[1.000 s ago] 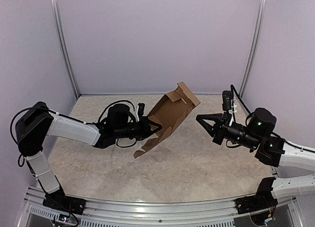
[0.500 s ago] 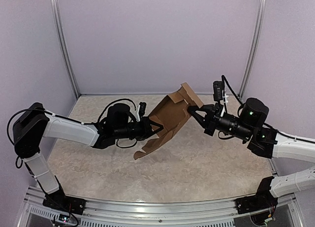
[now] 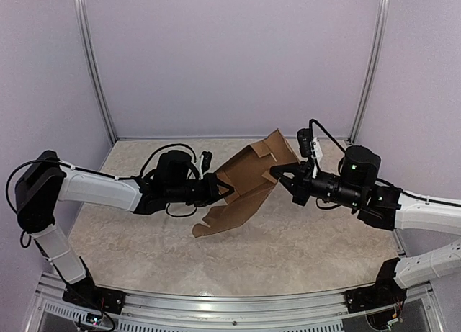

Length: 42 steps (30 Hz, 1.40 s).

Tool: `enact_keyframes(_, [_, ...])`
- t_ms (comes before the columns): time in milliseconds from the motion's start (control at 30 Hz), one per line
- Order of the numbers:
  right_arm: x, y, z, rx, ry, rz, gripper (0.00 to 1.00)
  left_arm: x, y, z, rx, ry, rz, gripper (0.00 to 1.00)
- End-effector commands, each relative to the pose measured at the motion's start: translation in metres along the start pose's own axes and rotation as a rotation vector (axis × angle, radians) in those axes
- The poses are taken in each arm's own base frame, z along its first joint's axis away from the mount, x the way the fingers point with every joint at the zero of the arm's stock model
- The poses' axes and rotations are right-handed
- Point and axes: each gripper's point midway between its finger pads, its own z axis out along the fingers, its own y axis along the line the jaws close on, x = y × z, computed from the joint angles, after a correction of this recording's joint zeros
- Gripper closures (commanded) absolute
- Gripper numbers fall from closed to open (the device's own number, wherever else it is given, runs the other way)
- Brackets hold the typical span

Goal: Fold the paper box

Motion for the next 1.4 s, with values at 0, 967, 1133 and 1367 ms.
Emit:
enact_keyframes(0, [0.030, -0.013, -0.001, 0.087, 0.155, -0.056, 1.00, -0.018, -0.031, -0.009, 0.039, -0.023, 0.081, 1.00])
enact_keyframes(967, [0.005, 0.003, -0.041, 0.059, 0.190, -0.121, 1.00, -0.036, 0.027, -0.032, -0.342, -0.113, 0.265, 1.00])
enact_keyframes(1133, [0.020, 0.007, -0.056, 0.038, 0.271, -0.143, 0.99, -0.046, 0.044, -0.046, -0.446, -0.171, 0.302, 1.00])
enact_keyframes(1367, [0.027, 0.008, -0.068, 0.041, 0.324, -0.145, 0.88, -0.055, 0.054, -0.063, -0.542, -0.224, 0.393, 1.00])
